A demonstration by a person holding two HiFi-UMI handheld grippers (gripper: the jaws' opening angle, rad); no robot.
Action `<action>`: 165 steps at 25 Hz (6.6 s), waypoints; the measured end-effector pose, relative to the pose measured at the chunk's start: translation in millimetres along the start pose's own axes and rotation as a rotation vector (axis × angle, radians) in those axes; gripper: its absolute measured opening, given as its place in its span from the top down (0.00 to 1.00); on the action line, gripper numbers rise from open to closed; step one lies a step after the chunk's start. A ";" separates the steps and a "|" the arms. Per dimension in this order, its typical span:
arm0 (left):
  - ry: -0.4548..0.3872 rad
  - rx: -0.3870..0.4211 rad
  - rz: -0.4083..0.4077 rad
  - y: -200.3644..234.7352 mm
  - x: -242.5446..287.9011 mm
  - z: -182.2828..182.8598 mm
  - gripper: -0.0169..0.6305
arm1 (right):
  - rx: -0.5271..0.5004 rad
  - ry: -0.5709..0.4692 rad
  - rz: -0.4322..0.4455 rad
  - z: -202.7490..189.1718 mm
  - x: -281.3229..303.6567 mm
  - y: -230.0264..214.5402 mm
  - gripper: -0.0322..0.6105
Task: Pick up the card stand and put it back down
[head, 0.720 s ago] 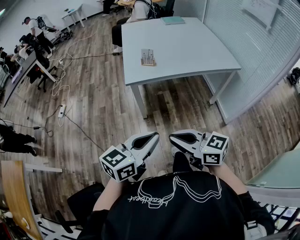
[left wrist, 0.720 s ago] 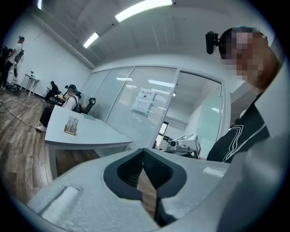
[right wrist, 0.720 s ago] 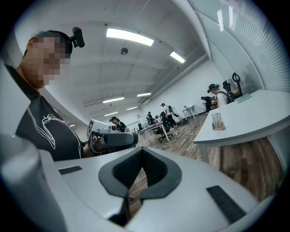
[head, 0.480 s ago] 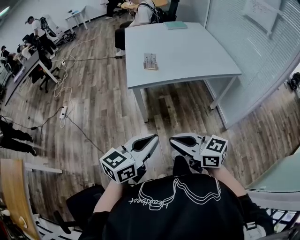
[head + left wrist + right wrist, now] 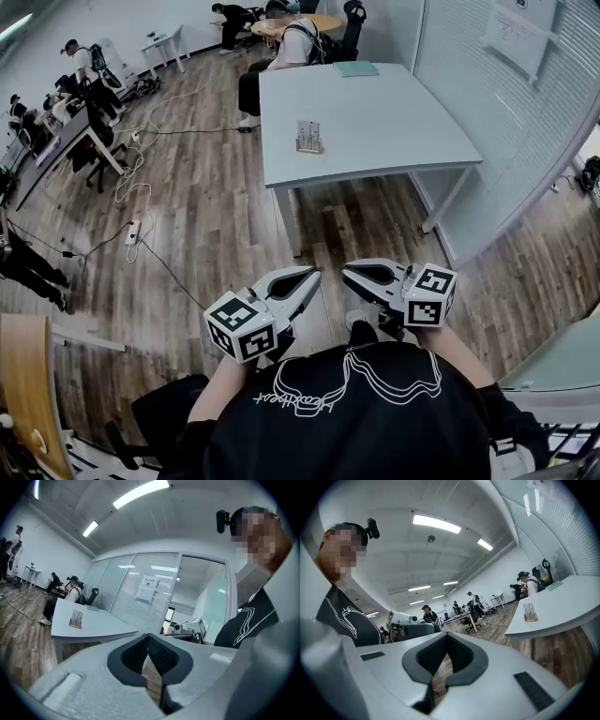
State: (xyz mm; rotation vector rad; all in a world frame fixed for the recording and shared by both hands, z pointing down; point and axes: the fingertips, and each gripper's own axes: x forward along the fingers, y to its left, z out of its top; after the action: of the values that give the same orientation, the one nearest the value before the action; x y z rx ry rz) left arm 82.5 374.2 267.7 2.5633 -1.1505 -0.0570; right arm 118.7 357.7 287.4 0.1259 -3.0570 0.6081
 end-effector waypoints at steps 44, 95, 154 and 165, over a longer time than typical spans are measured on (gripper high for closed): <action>0.056 -0.150 0.190 334.9 156.6 54.8 0.95 | 0.045 0.096 -0.138 79.7 136.5 -337.5 0.94; 0.443 -0.096 0.106 623.4 327.6 -31.6 0.75 | 0.113 0.303 -0.584 6.8 221.7 -628.7 0.70; 0.347 -0.069 0.181 558.8 307.0 6.9 0.79 | -0.030 0.283 -0.600 52.0 205.6 -588.5 0.81; 0.230 -0.029 0.241 471.4 259.2 43.1 0.79 | -0.060 0.226 -0.559 71.0 172.1 -497.7 0.81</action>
State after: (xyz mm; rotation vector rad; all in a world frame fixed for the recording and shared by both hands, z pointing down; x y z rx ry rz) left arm -89.8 -119.9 399.6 2.3142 -1.3438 0.2684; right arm -11.8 -140.6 418.0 0.8114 -2.6326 0.4493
